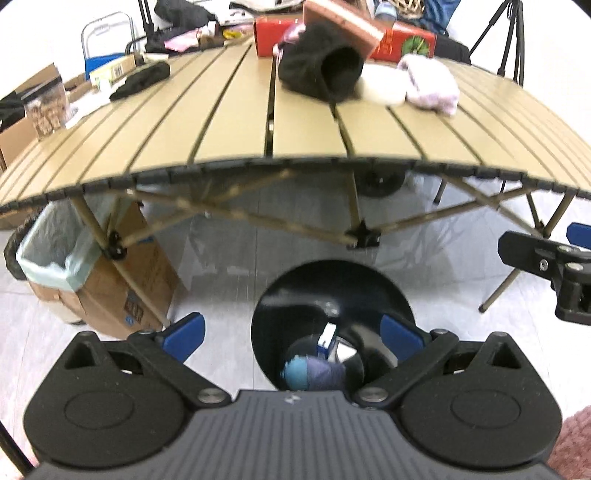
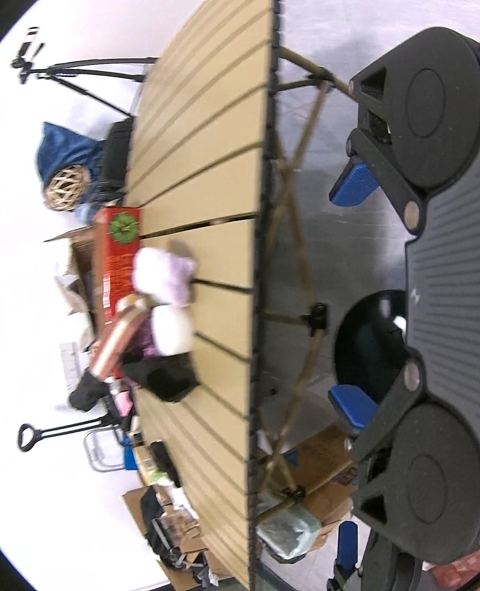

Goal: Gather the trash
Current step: 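Grasp the lilac fluffy towel on the table with the right tool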

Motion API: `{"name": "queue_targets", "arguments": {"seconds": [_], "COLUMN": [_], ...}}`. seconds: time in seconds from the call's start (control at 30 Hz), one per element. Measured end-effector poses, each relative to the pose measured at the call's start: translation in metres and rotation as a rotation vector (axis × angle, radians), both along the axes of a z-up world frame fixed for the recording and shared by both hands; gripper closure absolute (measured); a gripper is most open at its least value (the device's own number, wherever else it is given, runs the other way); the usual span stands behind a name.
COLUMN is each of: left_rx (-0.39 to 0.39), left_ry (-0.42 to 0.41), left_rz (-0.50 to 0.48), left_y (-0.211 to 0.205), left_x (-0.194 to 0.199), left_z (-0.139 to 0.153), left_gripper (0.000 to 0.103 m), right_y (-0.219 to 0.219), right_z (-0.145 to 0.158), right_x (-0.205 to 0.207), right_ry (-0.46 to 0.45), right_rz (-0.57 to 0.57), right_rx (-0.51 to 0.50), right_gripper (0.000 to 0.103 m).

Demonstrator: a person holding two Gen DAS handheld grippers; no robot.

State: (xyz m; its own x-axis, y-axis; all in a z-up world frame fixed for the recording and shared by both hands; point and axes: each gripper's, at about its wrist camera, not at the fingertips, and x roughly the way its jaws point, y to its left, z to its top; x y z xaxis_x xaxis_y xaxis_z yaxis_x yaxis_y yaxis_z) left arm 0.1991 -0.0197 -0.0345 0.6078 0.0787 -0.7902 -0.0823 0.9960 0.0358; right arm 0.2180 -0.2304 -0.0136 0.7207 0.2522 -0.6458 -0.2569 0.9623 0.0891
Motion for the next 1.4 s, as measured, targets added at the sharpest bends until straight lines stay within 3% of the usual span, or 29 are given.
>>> {"name": "queue_targets", "arguments": {"seconds": [0.4,0.7,1.4], "left_rx": [0.01,0.013,-0.022], "left_ry": [-0.15,-0.23,-0.311], "left_rz": [0.029,0.061,0.154], "left_y": [0.005,0.007,0.045], "left_x": [0.026,0.059,0.123], "left_z": [0.036,0.052,0.062], "left_gripper": [0.0,0.0,0.0], "right_y": [0.001,0.004,0.03], "right_z": [0.034,0.042,0.008], "right_x": [0.026,0.07,0.161], "right_ry": [-0.167,-0.231,-0.185], "right_rz": [0.005,-0.032,-0.124], "right_rx": [0.001,-0.003,-0.051], "right_gripper": [0.0,0.0,0.001]}}
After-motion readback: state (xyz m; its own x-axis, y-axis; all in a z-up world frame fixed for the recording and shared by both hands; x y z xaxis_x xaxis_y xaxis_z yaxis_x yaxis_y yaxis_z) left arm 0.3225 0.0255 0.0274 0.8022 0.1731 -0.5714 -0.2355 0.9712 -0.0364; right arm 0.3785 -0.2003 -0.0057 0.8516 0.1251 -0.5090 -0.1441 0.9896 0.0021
